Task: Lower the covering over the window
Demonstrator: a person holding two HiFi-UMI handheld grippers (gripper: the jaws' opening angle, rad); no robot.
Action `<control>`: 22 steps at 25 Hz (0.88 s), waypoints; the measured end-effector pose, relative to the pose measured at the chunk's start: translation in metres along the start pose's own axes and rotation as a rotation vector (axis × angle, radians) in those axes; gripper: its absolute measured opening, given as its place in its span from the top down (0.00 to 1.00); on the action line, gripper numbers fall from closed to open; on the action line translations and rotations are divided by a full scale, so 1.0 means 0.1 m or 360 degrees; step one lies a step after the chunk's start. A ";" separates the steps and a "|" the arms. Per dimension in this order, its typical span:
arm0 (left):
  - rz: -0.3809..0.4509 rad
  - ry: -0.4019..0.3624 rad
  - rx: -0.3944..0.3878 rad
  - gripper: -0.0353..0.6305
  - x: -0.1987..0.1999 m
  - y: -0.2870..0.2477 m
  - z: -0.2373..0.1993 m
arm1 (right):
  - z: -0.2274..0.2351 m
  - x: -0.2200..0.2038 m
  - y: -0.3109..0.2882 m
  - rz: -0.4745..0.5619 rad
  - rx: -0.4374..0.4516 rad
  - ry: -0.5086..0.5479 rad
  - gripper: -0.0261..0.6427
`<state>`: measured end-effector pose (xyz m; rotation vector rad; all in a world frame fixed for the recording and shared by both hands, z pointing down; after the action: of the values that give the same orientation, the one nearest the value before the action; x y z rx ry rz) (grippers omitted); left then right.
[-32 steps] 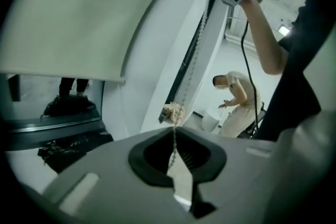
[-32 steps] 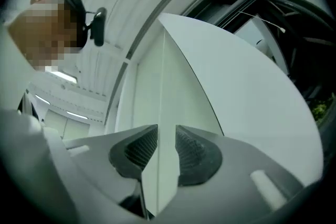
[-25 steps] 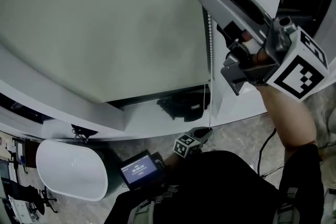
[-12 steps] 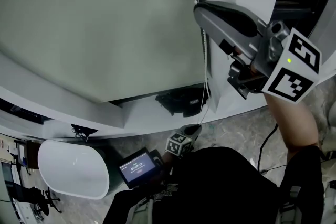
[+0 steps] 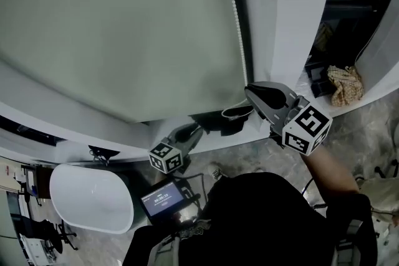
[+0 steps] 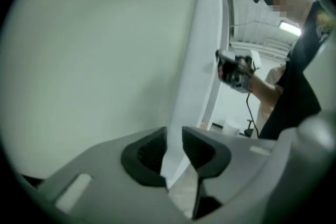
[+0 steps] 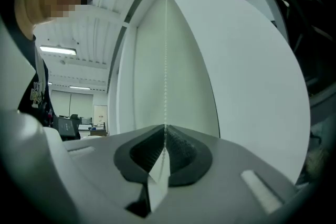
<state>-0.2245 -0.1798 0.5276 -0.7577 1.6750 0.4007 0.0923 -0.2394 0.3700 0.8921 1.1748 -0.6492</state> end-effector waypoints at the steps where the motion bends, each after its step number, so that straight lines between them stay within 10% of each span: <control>1: 0.0084 -0.0041 -0.0021 0.81 0.18 -0.04 0.03 | 0.00 -0.15 0.04 -0.0030 -0.0026 -0.0003 0.94; 10: 0.0683 -0.0338 -0.0493 0.81 1.61 -0.91 1.04 | 0.03 -1.04 0.35 -0.0319 -0.0311 0.0091 0.94; 22: 0.1069 0.0259 -0.0864 0.76 2.27 -1.36 1.30 | -0.15 -0.81 0.86 -0.0243 -0.0476 0.0217 0.94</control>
<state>-0.0593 -0.2572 0.2960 -0.5973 1.9774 1.3320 0.1327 -0.1840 0.4676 0.6045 1.4301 -0.5231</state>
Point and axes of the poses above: the fingertips, and each gripper's own axes: y backward along the fingers, z to its right, x out of its top, the point moved 10 cm from there along y, backward along the fingers, and after that the axes turned 11 degrees about z, right-handed, at the moved point
